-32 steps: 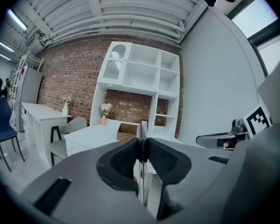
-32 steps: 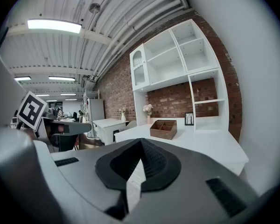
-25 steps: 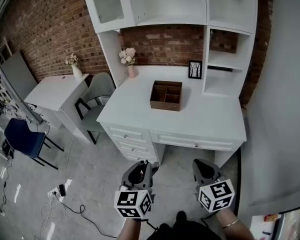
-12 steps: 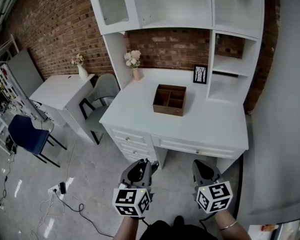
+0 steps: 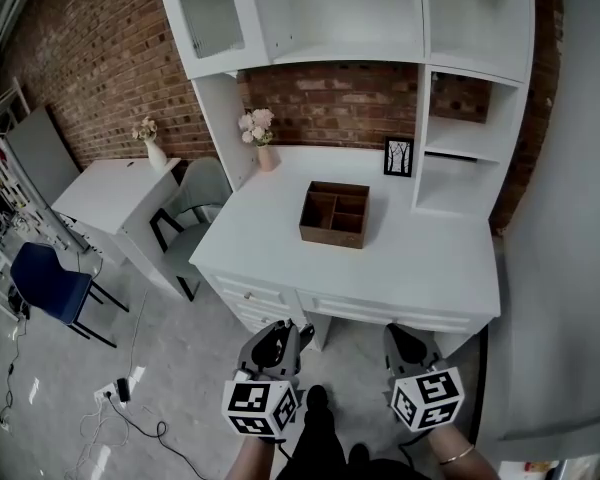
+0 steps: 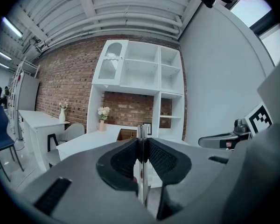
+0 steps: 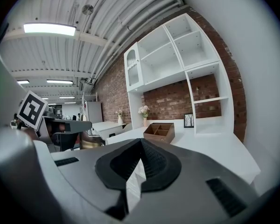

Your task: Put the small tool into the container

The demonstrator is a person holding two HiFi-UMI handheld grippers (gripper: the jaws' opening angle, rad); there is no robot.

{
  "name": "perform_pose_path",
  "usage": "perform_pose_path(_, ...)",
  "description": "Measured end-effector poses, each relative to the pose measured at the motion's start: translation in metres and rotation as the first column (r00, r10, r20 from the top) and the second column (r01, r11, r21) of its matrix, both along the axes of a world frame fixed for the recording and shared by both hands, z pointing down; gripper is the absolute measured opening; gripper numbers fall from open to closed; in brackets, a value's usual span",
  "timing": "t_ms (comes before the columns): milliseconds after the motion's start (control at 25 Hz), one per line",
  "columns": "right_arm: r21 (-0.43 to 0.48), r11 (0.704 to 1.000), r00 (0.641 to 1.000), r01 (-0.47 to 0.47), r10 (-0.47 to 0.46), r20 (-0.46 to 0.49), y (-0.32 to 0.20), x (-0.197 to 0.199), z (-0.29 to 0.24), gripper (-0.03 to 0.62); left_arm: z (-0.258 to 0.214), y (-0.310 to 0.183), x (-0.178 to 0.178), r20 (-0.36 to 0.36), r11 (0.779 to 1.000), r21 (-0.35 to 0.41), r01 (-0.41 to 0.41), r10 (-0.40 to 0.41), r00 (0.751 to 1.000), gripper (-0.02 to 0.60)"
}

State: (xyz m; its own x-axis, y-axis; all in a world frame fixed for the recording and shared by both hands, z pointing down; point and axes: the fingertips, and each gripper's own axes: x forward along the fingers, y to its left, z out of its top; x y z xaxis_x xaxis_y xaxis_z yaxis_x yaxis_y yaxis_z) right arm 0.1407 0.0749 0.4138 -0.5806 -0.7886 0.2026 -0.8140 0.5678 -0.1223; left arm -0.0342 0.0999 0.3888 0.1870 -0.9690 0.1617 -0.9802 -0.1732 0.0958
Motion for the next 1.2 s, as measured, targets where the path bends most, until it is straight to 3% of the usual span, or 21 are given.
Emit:
perform_pose_path(720, -0.025, 0.989, 0.989, -0.145, 0.145, -0.014, -0.201, -0.088, 0.011, 0.003, 0.004, -0.233, -0.086, -0.009, 0.987, -0.002, -0.163, 0.163, 0.987, 0.077)
perform_pose_path(1200, -0.06, 0.98, 0.982, -0.188, 0.186, -0.039, -0.261, -0.096, 0.021, 0.003, -0.002, -0.322, -0.077, -0.025, 0.966, 0.018, -0.258, 0.258, 0.966, 0.077)
